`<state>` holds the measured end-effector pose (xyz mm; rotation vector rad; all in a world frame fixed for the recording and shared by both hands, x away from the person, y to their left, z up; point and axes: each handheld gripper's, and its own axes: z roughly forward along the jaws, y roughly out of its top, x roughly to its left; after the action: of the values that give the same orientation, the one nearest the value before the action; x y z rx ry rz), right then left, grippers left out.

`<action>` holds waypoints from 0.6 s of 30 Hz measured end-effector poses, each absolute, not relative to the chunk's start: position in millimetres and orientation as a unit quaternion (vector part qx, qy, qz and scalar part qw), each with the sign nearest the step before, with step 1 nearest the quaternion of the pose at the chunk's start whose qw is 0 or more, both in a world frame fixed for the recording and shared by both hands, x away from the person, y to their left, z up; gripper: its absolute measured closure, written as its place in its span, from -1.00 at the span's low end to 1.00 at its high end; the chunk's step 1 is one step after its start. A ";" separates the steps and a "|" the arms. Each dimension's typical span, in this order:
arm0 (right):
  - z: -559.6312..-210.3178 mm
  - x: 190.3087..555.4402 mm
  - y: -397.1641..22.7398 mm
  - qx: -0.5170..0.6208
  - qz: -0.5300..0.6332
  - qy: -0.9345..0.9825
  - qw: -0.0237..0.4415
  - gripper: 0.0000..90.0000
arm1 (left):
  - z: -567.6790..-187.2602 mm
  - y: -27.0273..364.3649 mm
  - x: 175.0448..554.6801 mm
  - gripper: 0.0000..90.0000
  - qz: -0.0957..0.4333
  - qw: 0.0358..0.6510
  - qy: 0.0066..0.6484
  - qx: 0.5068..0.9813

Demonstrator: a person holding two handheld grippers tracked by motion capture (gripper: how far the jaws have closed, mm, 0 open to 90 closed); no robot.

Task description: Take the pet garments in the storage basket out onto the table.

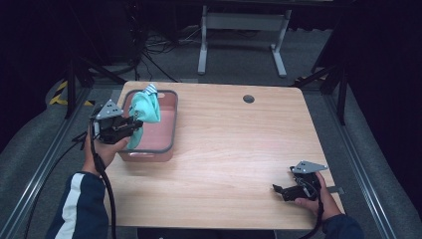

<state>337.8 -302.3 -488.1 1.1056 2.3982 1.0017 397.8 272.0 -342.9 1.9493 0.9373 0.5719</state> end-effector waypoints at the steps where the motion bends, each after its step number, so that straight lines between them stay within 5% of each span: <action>1: -488.1 337.8 -302.3 0.387 0.350 0.838 0.158 -0.99 | -342.9 272.0 397.8 0.69 0.230 0.437 0.377 0.784; 18: -488.1 337.9 -302.4 0.386 0.350 0.839 0.158 -0.99 | -324.7 231.5 371.9 0.69 0.228 0.458 0.310 0.801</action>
<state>337.9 -302.4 -488.1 1.1048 2.3984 1.0018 371.9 231.5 -324.7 1.9740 0.7641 0.5624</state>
